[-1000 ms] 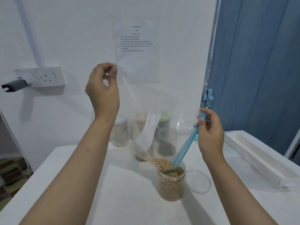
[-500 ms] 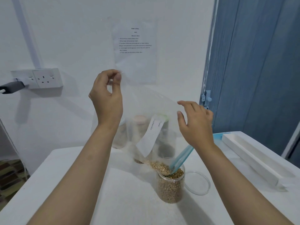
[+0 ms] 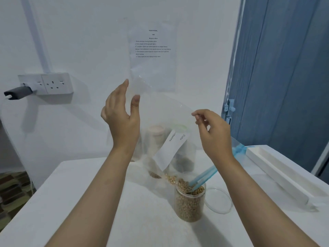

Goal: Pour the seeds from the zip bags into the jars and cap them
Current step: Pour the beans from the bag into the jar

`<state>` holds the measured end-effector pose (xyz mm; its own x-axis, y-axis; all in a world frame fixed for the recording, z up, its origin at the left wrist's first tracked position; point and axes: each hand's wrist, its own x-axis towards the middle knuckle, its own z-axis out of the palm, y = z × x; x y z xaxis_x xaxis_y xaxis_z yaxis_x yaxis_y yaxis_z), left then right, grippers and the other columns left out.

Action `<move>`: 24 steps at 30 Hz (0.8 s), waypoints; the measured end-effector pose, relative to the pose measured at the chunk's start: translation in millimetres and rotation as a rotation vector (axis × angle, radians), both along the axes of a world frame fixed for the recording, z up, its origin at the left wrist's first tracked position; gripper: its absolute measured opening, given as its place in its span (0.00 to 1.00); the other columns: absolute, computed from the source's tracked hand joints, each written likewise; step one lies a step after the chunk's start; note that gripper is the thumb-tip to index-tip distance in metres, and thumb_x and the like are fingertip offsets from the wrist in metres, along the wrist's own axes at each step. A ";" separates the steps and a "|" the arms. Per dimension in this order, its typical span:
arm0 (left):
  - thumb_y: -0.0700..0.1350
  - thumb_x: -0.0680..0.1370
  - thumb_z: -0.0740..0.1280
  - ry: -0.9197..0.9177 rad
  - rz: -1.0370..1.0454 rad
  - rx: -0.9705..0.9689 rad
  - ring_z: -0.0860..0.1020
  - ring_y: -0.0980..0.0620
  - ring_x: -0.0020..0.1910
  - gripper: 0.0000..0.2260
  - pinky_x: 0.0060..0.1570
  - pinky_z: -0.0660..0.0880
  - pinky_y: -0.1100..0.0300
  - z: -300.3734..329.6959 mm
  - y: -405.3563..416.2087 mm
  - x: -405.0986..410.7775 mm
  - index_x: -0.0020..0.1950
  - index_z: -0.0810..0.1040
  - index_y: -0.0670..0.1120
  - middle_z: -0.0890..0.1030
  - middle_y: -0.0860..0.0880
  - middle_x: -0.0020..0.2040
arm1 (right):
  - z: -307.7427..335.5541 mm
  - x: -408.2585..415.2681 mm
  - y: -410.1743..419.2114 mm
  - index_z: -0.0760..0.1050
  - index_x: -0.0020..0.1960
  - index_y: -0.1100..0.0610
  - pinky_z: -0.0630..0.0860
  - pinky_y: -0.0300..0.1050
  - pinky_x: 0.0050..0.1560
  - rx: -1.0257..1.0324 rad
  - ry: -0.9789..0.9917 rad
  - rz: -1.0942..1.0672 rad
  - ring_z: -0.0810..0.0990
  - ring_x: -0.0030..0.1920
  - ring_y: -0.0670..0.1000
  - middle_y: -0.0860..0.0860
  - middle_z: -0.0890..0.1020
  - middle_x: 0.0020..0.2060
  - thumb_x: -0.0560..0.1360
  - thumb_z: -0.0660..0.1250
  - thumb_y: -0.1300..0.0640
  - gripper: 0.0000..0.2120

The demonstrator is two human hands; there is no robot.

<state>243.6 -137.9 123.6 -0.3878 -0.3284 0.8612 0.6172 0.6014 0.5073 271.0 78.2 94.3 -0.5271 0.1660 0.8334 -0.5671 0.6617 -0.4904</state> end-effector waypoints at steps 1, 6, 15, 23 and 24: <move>0.55 0.83 0.60 -0.024 0.032 -0.008 0.66 0.52 0.74 0.21 0.73 0.55 0.50 -7.5 0.1 -0.6 0.75 0.69 0.51 0.71 0.57 0.72 | -0.6 1.4 0.5 0.81 0.54 0.55 0.75 0.40 0.44 -0.006 0.011 -0.002 0.79 0.42 0.47 0.45 0.82 0.44 0.81 0.63 0.60 0.08; 0.58 0.81 0.60 -0.204 0.041 0.142 0.52 0.48 0.80 0.31 0.73 0.51 0.45 -62.0 10.0 -5.1 0.81 0.55 0.51 0.56 0.49 0.80 | -4.1 10.2 6.8 0.81 0.54 0.56 0.73 0.34 0.45 -0.030 0.031 0.005 0.80 0.44 0.47 0.44 0.81 0.44 0.81 0.63 0.61 0.08; 0.55 0.80 0.67 -0.461 -0.467 0.668 0.67 0.58 0.72 0.40 0.69 0.67 0.57 -124.1 42.9 -7.7 0.80 0.40 0.58 0.58 0.52 0.80 | -13.6 24.6 34.1 0.79 0.52 0.51 0.77 0.42 0.46 -0.174 -0.011 0.032 0.80 0.45 0.45 0.43 0.81 0.44 0.82 0.62 0.61 0.09; 0.47 0.81 0.67 -0.569 -0.675 0.751 0.75 0.51 0.68 0.27 0.68 0.73 0.50 -123.5 66.8 -23.6 0.78 0.61 0.49 0.70 0.47 0.75 | -20.1 26.2 54.0 0.76 0.51 0.51 0.77 0.46 0.45 -0.254 -0.041 0.073 0.80 0.44 0.45 0.43 0.81 0.41 0.83 0.60 0.62 0.09; 0.47 0.80 0.68 -0.550 -0.673 0.732 0.75 0.50 0.68 0.26 0.68 0.73 0.47 -121.3 67.6 -25.4 0.76 0.63 0.52 0.69 0.46 0.74 | -19.1 26.3 55.8 0.76 0.51 0.52 0.76 0.42 0.44 -0.261 -0.045 0.081 0.79 0.43 0.44 0.44 0.81 0.41 0.83 0.59 0.63 0.09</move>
<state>218.2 -70.3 2.3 -0.9419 -0.2650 0.2065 0.2881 -0.3209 0.9022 297.3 134.0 75.2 -0.5832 0.3279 0.7432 -0.5864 0.4632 -0.6645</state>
